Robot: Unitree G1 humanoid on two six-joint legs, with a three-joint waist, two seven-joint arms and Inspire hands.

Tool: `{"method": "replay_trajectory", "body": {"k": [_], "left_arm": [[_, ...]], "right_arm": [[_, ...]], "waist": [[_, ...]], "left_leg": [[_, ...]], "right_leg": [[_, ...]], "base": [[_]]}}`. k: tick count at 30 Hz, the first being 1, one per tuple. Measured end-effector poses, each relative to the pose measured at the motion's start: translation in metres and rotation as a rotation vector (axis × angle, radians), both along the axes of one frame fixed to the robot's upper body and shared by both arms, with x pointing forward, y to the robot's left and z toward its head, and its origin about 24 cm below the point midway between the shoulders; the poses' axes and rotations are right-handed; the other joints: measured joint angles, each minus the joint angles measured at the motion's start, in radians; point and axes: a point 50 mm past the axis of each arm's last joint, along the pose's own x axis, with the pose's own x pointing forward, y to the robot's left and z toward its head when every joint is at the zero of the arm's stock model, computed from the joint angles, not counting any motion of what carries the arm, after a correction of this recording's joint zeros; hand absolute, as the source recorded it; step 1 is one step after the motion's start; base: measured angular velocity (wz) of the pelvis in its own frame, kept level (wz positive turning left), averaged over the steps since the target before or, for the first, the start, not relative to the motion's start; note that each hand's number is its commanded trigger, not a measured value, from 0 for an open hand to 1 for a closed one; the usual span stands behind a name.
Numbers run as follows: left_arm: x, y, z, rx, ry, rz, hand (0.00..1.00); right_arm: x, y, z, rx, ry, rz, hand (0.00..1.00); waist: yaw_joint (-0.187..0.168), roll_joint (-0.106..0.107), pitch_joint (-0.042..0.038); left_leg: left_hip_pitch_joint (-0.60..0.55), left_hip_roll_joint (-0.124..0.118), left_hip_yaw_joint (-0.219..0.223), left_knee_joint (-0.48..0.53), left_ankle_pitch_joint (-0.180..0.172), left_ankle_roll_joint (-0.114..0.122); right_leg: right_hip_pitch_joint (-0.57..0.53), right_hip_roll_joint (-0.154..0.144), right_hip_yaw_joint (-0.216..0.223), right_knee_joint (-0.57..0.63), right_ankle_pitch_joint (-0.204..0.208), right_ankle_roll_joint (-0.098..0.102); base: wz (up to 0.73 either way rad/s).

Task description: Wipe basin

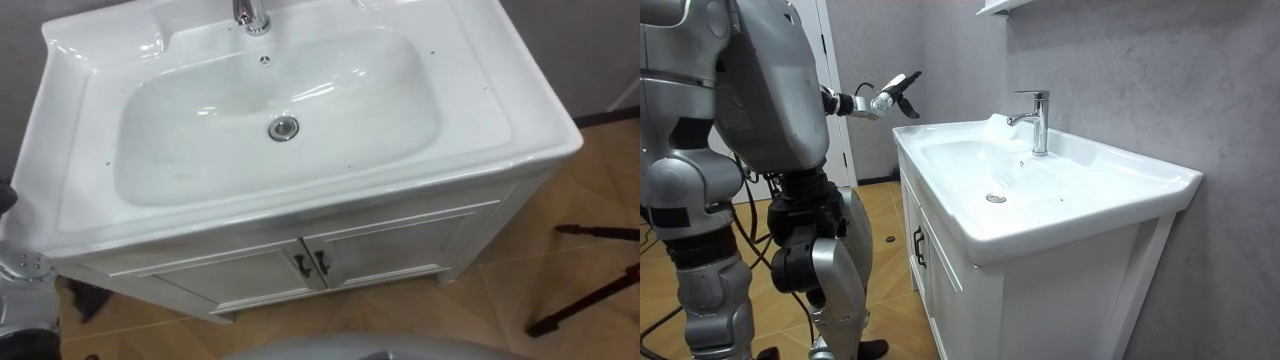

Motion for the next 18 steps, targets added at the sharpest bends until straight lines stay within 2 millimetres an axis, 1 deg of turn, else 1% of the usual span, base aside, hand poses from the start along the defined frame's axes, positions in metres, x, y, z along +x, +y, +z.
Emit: {"method": "replay_trajectory", "body": {"k": [6,14,18], "left_arm": [[0.0005,-0.0002,0.0007,0.001,-0.004,-0.003,0.0],[0.0023,-0.0015,0.0026,0.002,-0.023,-0.021,0.0],[0.0023,-0.0004,0.0022,-0.076,-0.095,0.004,0.0]], "right_arm": [[0.0001,0.0006,-0.0003,0.011,-0.003,0.0,0.0],[-0.0004,0.0009,-0.0003,0.014,-0.003,-0.001,0.0],[-0.0006,0.0013,-0.0005,0.015,0.0,0.004,0.0]], "waist": [[-0.001,0.003,-0.0001],[-0.003,0.001,0.0001],[-0.005,0.002,0.0001]], "left_leg": [[0.0,0.0,0.0,0.0,0.0,0.0],[0.0,0.0,0.0,0.0,0.0,0.0],[0.0,0.0,-0.002,0.0,0.0,0.0]], "right_leg": [[0.0,0.0,0.001,0.0,0.0,0.0],[0.0,0.0,0.001,0.0,0.0,0.0],[0.001,0.0,0.0,0.0,0.0,0.0]], "base": [[0.0],[0.0],[0.0]]}}
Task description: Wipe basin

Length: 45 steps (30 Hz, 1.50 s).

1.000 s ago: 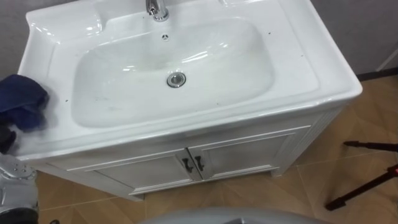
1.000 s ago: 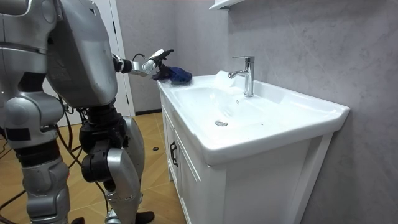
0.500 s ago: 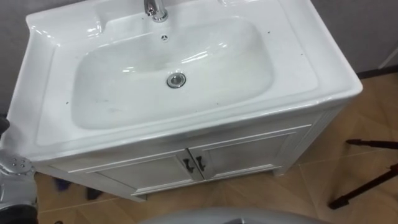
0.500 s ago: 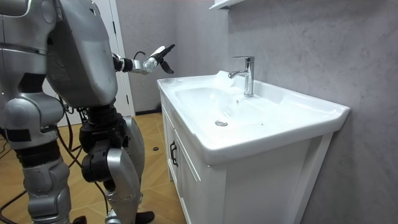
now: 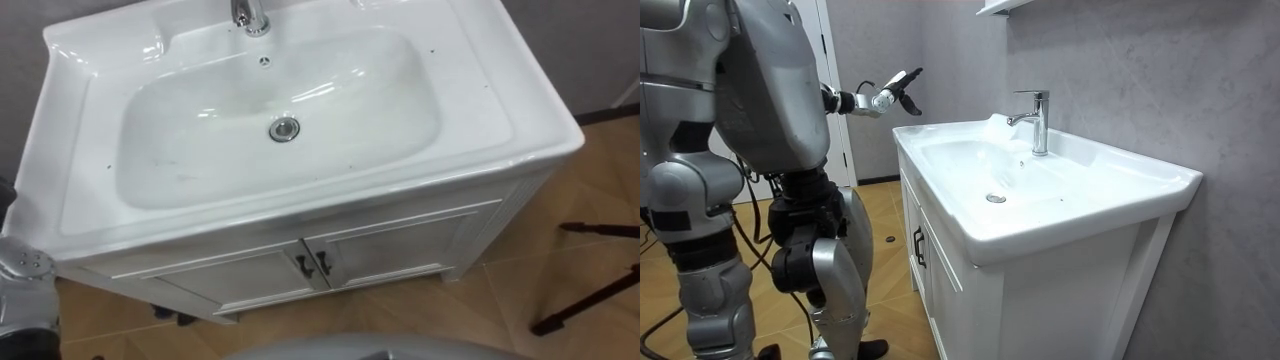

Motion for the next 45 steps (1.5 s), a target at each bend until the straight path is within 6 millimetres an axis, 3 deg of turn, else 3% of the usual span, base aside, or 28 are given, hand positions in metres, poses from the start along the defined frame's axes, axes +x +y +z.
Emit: {"method": "replay_trajectory", "body": {"k": [3,9,15,17,21,24,26,28,33,39,41,45], "left_arm": [[0.003,0.0,0.002,-0.043,-0.052,0.013,0.0],[0.005,0.009,0.041,-0.024,-0.34,0.049,0.0],[-0.027,0.036,0.068,-0.021,-0.62,0.264,0.0],[-0.046,0.046,0.068,-0.041,-0.704,0.367,0.0],[-0.083,0.053,0.057,-0.078,-0.736,0.5,0.0],[-0.106,0.055,0.041,-0.137,-0.745,0.587,0.0],[-0.13,0.051,0.02,-0.169,-0.675,0.676,0.0],[-0.145,0.048,0.001,-0.222,-0.633,0.756,0.0],[-0.182,0.021,-0.046,-0.345,-0.492,0.921,0.0],[-0.218,-0.024,-0.101,-0.559,-0.225,1.02,0.0],[-0.236,-0.053,-0.125,-0.69,-0.054,1.014,0.0],[-0.265,-0.104,-0.154,-0.951,0.208,1.009,0.0]], "right_arm": [[0.001,0.0,0.0,-0.001,-0.002,0.004,0.0],[0.003,-0.004,0.001,-0.026,-0.02,0.012,0.0],[-0.007,-0.007,0.004,-0.071,-0.008,-0.012,0.0],[-0.01,-0.007,0.005,-0.076,0.0,-0.006,0.0],[-0.005,-0.009,0.005,-0.081,-0.018,0.025,0.0],[-0.008,-0.008,0.005,-0.079,-0.018,0.025,0.0],[-0.015,-0.008,0.006,-0.078,-0.004,0.023,0.0],[-0.018,-0.007,0.006,-0.077,0.004,0.022,0.0],[-0.017,-0.002,0.004,-0.064,-0.004,0.03,0.0],[-0.022,0.011,0.0,-0.034,0.022,0.007,0.0],[-0.025,0.02,-0.003,-0.009,0.038,0.001,0.0],[-0.027,0.03,-0.005,0.02,0.054,-0.009,0.0]], "waist": [[0.001,0.0,-0.0001],[0.02,-0.012,0.0002],[0.08,-0.016,-0.0022],[0.12,-0.017,-0.0068],[0.127,-0.015,-0.0068],[0.149,-0.02,-0.0114],[0.174,-0.024,-0.0123],[0.177,-0.027,-0.0134],[0.189,-0.046,-0.0148],[0.193,-0.056,-0.015],[0.189,-0.062,-0.0148],[0.168,-0.074,-0.0139]], "left_leg": [[-0.001,0.0,-0.003,0.0,0.0,0.0],[0.0,-0.001,-0.009,0.0,0.0,0.0],[0.0,-0.003,-0.013,-0.001,0.0,0.0],[0.001,-0.004,-0.015,-0.002,0.0,0.0],[-0.007,-0.013,-0.052,0.0,0.0,0.0],[-0.018,-0.022,-0.072,0.003,0.0,0.0],[-0.018,-0.029,-0.091,0.005,0.0,0.001],[-0.02,-0.035,-0.111,0.005,-0.001,0.004],[-0.035,-0.041,-0.122,0.03,-0.008,0.015],[-0.03,-0.034,-0.109,0.033,-0.011,0.018],[-0.023,-0.032,-0.081,0.032,-0.011,0.018],[-0.006,-0.024,-0.053,0.032,-0.013,0.021]], "right_leg": [[0.002,-0.001,-0.006,0.0,0.0,0.0],[0.001,-0.002,-0.006,0.001,0.0,0.001],[0.0,-0.003,-0.006,0.0,-0.004,0.001],[0.002,-0.003,-0.006,-0.001,-0.004,0.001],[0.005,-0.007,-0.027,-0.002,-0.012,0.005],[0.006,-0.016,-0.06,0.003,-0.022,0.011],[0.012,-0.023,-0.073,0.004,-0.025,0.016],[0.019,-0.028,-0.099,0.004,-0.03,0.021],[0.021,-0.037,-0.13,0.017,-0.04,0.028],[0.038,-0.04,-0.14,0.017,-0.041,0.03],[0.041,-0.04,-0.137,0.018,-0.041,0.029],[0.056,-0.042,-0.13,0.018,-0.042,0.03]], "base": [[0.05],[-0.03],[-0.01],[0.0],[0.26],[0.34],[0.22],[0.34],[0.21],[0.05],[-0.09],[-0.07]]}}
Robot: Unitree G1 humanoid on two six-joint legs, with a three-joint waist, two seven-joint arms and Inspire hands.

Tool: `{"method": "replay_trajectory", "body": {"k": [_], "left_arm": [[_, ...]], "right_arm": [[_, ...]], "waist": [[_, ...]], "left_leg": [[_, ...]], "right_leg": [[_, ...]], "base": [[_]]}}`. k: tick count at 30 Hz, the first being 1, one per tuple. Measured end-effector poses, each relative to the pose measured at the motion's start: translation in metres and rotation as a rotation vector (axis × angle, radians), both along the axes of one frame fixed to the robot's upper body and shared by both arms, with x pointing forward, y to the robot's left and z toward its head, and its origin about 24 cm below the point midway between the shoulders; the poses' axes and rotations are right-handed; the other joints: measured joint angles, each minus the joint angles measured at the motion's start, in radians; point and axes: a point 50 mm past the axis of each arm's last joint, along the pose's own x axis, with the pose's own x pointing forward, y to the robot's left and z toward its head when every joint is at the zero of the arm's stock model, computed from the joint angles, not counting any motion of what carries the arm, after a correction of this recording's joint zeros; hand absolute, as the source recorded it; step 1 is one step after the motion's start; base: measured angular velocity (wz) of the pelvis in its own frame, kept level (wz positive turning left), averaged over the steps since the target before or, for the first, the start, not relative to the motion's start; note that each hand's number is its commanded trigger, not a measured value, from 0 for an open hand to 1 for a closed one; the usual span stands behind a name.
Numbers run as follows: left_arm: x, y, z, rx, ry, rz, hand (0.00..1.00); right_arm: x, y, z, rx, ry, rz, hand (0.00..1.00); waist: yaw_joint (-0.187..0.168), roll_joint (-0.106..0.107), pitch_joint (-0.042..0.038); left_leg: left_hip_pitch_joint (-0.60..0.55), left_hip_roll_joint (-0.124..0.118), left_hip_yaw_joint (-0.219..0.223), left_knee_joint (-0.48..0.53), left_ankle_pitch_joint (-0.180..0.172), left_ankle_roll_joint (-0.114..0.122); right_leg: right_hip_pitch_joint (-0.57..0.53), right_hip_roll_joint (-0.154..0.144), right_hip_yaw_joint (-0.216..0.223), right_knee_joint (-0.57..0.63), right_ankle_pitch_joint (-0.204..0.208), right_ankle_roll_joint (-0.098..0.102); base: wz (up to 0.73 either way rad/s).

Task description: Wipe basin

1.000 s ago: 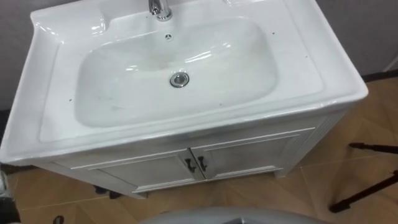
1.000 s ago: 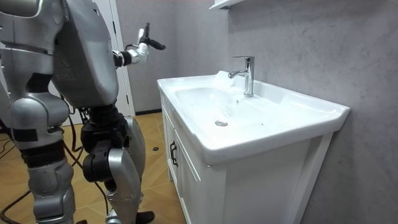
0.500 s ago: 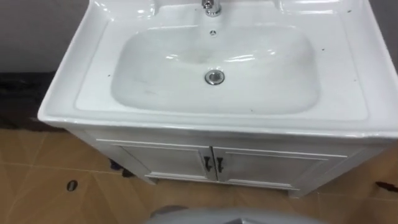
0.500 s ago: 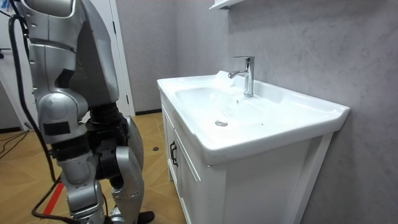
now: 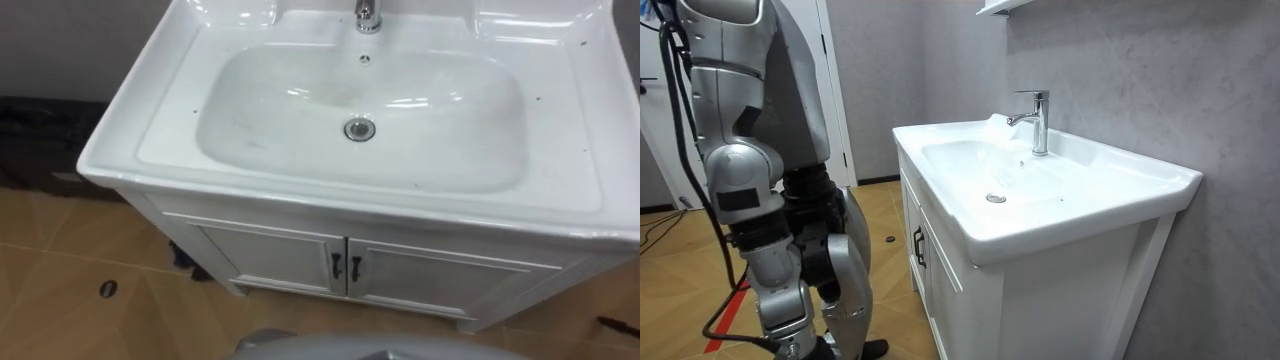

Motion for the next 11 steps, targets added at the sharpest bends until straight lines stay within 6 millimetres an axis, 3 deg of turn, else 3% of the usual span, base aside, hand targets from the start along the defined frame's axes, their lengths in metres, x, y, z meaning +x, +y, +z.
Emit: {"method": "replay_trajectory", "body": {"k": [2,4,7,11], "left_arm": [[-0.008,-0.016,-0.007,-0.148,0.011,-0.046,0.0],[-0.007,-0.02,-0.01,-0.212,-0.003,-0.089,0.0],[0.005,-0.018,-0.014,-0.271,-0.026,-0.198,0.0],[0.036,-0.018,-0.021,-0.362,-0.051,-0.383,0.0]], "right_arm": [[0.0,0.004,-0.001,0.015,-0.003,-0.006,0.0],[0.006,0.003,-0.002,0.016,-0.014,-0.004,0.0],[0.012,0.003,-0.004,0.027,-0.016,-0.003,0.0],[0.023,0.005,-0.005,0.044,-0.032,0.033,0.0]], "waist": [[-0.009,-0.012,0.0013],[-0.02,-0.014,0.0015],[-0.034,-0.013,0.0019],[-0.065,-0.012,0.0033]], "left_leg": [[0.007,0.003,0.005,0.001,-0.004,0.0],[0.008,0.003,0.005,0.005,-0.006,0.001],[0.008,0.005,0.013,0.005,-0.006,0.001],[0.008,0.008,0.029,0.0,-0.008,0.003]], "right_leg": [[0.009,0.0,-0.005,-0.001,-0.001,-0.001],[0.012,0.0,-0.006,-0.001,-0.001,-0.001],[0.012,0.002,-0.001,0.0,-0.002,-0.001],[0.011,0.002,0.002,0.0,-0.001,0.001]], "base": [[-0.02],[0.05],[0.01],[0.0]]}}
